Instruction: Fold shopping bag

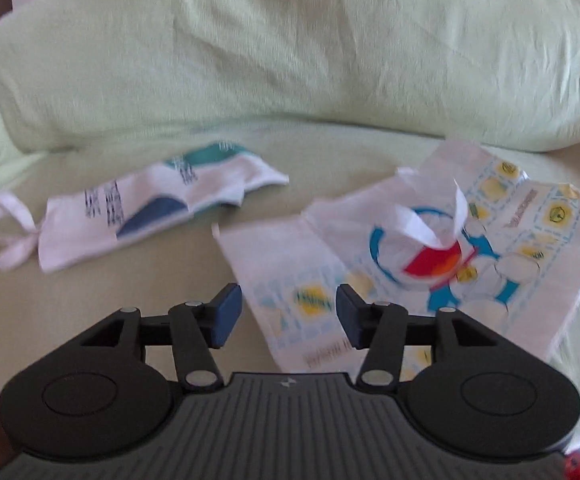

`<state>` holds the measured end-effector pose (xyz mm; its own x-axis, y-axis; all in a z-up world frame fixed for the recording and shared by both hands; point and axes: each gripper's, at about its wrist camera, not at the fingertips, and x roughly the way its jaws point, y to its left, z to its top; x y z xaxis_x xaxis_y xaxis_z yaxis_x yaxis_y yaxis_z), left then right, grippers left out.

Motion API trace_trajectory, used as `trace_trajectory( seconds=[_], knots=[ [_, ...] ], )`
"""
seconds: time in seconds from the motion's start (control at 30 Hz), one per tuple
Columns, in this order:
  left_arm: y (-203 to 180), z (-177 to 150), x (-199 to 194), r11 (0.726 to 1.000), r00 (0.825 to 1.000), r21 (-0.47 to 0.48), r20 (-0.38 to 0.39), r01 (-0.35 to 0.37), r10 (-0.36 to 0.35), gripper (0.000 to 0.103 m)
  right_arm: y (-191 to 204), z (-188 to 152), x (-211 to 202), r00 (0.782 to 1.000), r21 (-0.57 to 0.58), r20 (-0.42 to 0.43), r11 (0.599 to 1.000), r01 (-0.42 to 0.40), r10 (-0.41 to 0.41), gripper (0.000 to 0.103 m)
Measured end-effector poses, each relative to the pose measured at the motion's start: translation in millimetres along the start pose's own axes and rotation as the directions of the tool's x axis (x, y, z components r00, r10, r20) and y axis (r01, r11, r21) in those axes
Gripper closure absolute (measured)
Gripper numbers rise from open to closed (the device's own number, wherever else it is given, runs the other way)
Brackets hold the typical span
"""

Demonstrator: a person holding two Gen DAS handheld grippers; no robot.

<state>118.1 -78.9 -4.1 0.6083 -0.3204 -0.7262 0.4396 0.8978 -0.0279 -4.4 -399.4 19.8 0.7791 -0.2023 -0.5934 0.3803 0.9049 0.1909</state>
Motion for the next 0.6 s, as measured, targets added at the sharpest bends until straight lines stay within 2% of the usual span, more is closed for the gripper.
trace_trajectory(
  seconds=[0.13,0.2,0.3,0.37,0.43,0.47,0.5,0.57,0.6],
  knots=[
    [0.1,-31.3,-9.6,0.988,0.992,-0.133,-0.081,0.082,-0.094,0.03,-33.1,-21.4,11.0,0.999,0.088,-0.038,0.995,0.041,-0.038,0.028],
    [6.5,-37.1,-10.4,0.975,0.987,-0.193,-0.094,0.107,-0.127,0.025,-50.3,-24.6,18.6,0.999,0.159,-0.035,0.987,0.033,-0.027,0.018],
    [18.8,-40.7,-0.3,0.941,0.975,-0.305,-0.114,0.147,-0.19,0.024,-83.9,-26.1,44.2,0.998,0.305,-0.049,0.952,-0.021,0.037,0.017],
    [21.7,-39.5,7.6,0.937,0.974,-0.316,-0.118,0.148,-0.194,0.025,-90.7,-34.1,61.5,0.994,0.364,-0.081,0.931,-0.033,0.067,0.017],
    [22.8,-38.0,17.7,0.944,0.978,-0.308,-0.128,0.116,-0.162,0.032,-94.5,-43.0,76.8,0.99,0.407,-0.117,0.913,-0.03,0.084,0.02],
    [23.5,-37.0,24.1,0.948,0.978,-0.299,-0.138,0.108,-0.155,0.05,-95.1,-47.3,82.7,0.988,0.419,-0.129,0.907,-0.024,0.086,0.034],
    [24.1,-35.8,30.9,0.952,0.978,-0.288,-0.149,0.101,-0.149,0.064,-90.1,-50.6,81.7,0.991,0.392,-0.12,0.92,-0.005,0.057,0.064],
    [21.5,-33.9,36.3,0.965,0.981,-0.255,-0.165,0.054,-0.099,0.075,-82.8,-56.1,68.6,0.993,0.332,-0.11,0.943,0.009,0.029,0.09],
    [19.8,-33.0,38.5,0.973,0.984,-0.229,-0.165,0.029,-0.068,0.081,-80.9,-59.4,59.3,0.994,0.315,-0.103,0.949,0.013,0.021,0.091]
  ],
)
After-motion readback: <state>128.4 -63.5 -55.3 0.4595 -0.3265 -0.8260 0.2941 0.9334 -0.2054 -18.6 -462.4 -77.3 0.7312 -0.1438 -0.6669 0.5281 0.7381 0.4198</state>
